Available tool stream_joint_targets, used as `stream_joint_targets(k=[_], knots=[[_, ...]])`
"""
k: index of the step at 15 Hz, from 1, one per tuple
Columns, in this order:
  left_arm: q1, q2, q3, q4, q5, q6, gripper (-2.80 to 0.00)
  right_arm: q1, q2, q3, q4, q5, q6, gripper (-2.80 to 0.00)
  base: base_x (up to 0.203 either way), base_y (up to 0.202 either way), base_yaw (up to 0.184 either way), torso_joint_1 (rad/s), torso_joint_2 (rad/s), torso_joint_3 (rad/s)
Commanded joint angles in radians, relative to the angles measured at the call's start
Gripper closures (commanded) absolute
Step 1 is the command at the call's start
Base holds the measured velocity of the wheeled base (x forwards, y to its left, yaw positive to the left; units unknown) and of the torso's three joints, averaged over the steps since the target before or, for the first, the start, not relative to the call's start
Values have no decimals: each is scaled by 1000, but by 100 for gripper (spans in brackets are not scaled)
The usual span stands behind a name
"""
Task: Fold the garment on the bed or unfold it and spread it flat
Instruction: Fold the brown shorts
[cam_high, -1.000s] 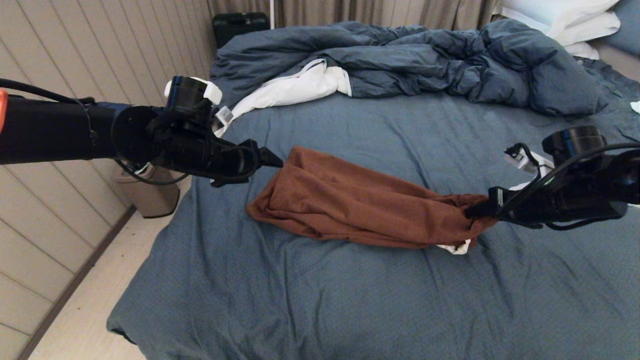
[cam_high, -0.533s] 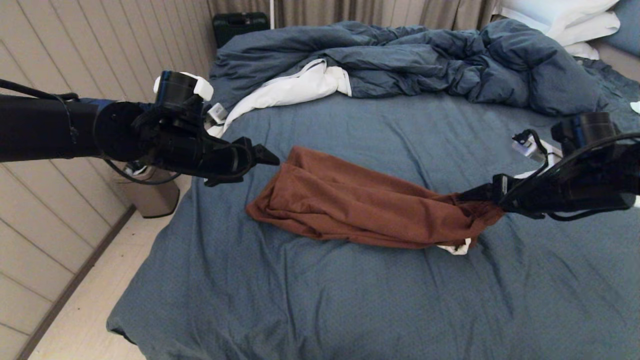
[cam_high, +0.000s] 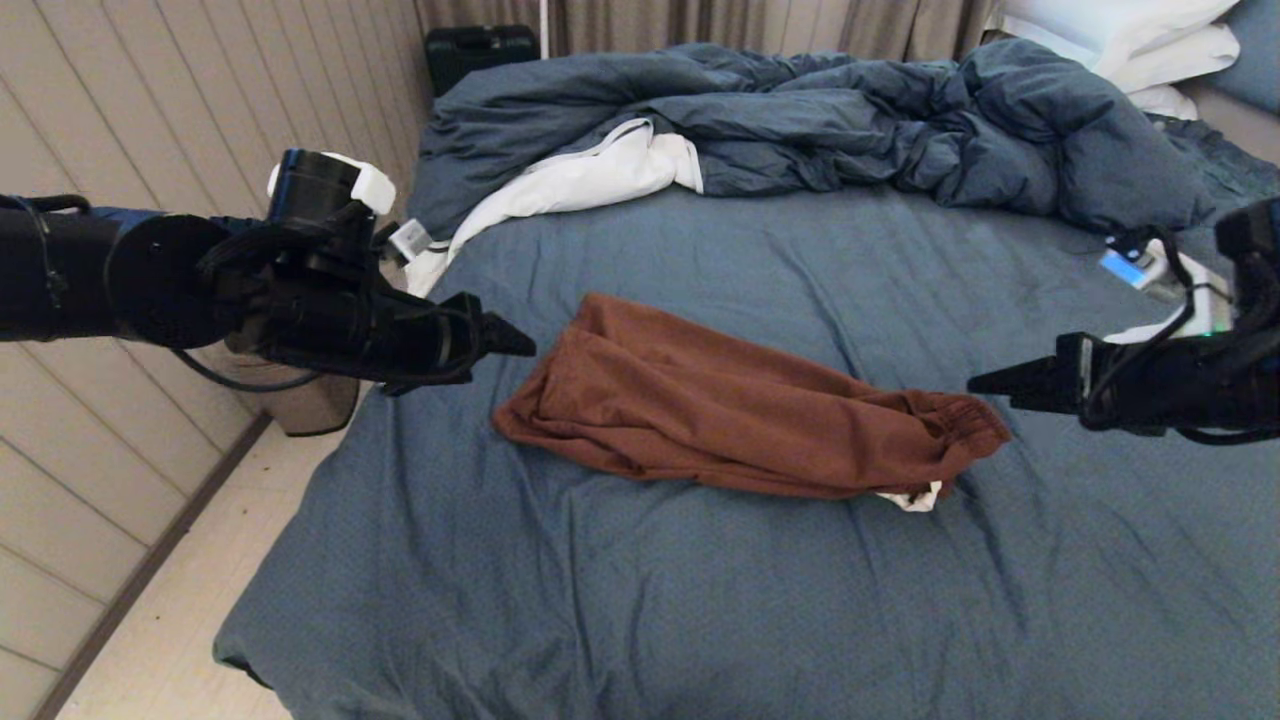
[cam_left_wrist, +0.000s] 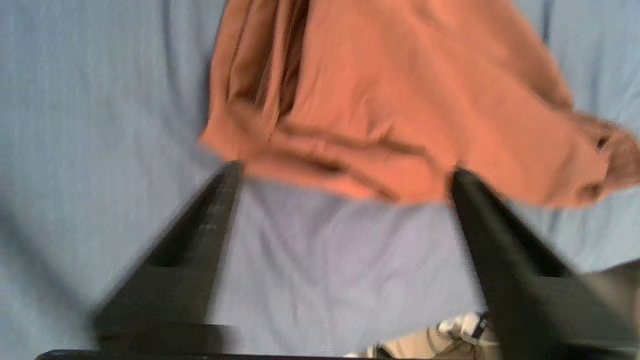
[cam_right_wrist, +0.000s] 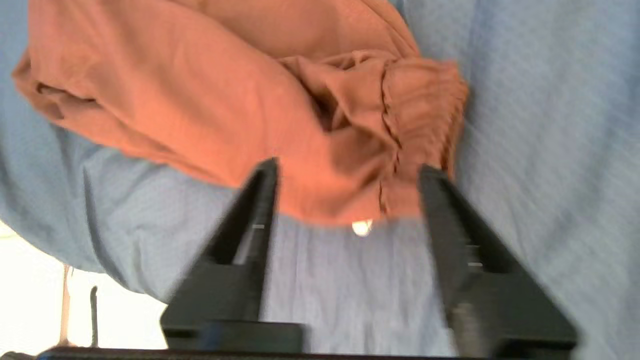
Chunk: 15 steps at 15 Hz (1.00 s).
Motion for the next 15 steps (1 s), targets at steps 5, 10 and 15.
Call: stream_joint_targets(k=[5,10,15], knots=[[-111,-63,157,-2,-2,27,0,7,-152,146,92,8,-30,0,0,0,0,0,0,0],[-165,35,181,-54,40,16,0,8,-153,177,90,8,-35,0,0,0,0,0,0,0],[-210,111,156,-123,69,18,0,21,-93,190,86,10,-32,0,0,0,0,0,0,0]])
